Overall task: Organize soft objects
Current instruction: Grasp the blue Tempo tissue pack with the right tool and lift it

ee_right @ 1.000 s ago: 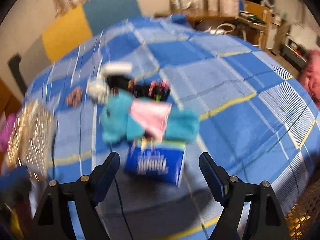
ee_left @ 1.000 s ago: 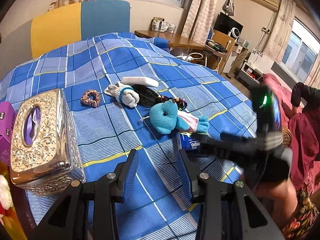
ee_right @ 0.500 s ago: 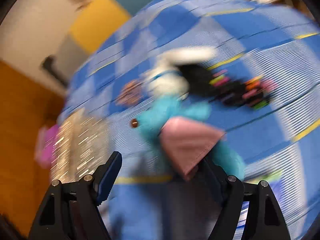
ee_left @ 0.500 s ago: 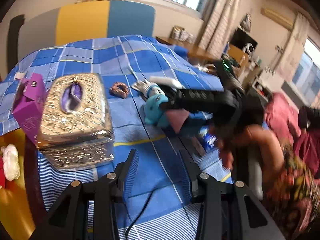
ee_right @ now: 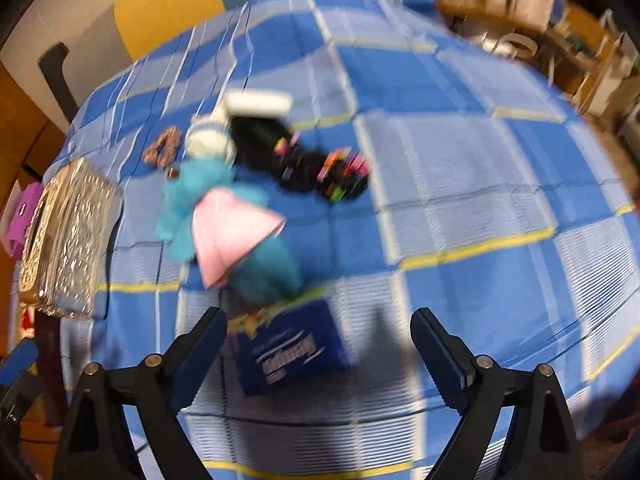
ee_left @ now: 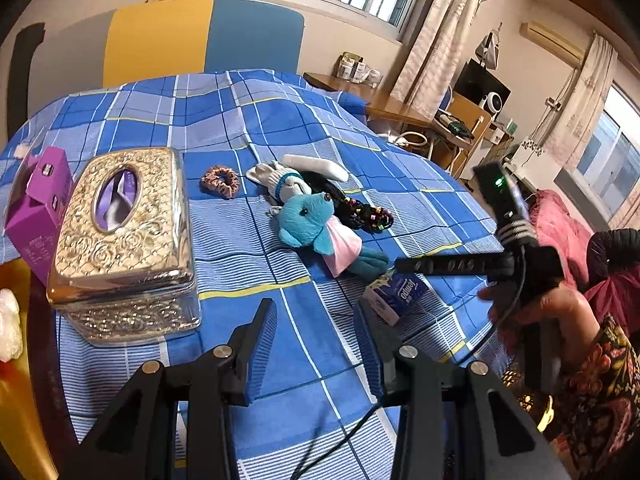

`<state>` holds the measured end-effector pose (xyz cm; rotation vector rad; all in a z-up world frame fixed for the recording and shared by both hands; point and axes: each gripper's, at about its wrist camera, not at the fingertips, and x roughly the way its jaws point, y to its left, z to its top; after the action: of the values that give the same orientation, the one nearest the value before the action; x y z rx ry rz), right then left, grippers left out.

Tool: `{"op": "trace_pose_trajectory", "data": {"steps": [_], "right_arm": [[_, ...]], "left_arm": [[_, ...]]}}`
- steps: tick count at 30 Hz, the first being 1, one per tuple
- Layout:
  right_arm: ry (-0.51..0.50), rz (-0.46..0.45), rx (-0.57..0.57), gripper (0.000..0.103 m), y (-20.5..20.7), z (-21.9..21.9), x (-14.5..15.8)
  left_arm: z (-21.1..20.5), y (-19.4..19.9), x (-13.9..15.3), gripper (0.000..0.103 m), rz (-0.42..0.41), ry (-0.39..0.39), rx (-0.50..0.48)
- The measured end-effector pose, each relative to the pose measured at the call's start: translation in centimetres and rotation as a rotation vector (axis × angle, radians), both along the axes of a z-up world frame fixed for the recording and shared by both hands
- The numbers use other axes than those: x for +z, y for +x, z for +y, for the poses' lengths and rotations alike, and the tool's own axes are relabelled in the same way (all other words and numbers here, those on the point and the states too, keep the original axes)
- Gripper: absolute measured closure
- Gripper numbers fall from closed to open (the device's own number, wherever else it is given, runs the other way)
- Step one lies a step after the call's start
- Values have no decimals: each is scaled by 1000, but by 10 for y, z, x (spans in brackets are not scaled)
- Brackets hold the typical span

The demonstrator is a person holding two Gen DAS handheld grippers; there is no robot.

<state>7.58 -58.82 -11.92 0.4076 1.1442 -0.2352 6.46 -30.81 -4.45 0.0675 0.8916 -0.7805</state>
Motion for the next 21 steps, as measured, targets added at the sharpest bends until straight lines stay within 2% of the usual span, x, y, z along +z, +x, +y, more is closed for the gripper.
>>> {"op": "trace_pose_trajectory", "data": {"steps": [2,4,8,9,10,11,14,21], "right_arm": [[3,45,-15,9,3,7,-10],[-24,72,24,8,3,19,-17],[-151,153,143,9,13,48,-30],[-168,169,148,21,13,49,-34],[-161,179,144,25,12,48,-36],[-125,160,126,25,10,43,-35],[-113,125,56,26,3,25,-27],[-22,-57,-247,26,-29,-35,-3]], "left_arm": [[-3,0,1,63,-10,9,5],[-4,2,1,63,-11,7,7],[-8,4,0,63,-12,17,17],[-10,5,-1,63,-9,20,15],[-12,6,-2,63,-8,23,15],[-15,7,-3,63,-2,26,14],[-26,10,-9,63,24,37,1],[-72,31,-34,62,127,66,-21]]}}
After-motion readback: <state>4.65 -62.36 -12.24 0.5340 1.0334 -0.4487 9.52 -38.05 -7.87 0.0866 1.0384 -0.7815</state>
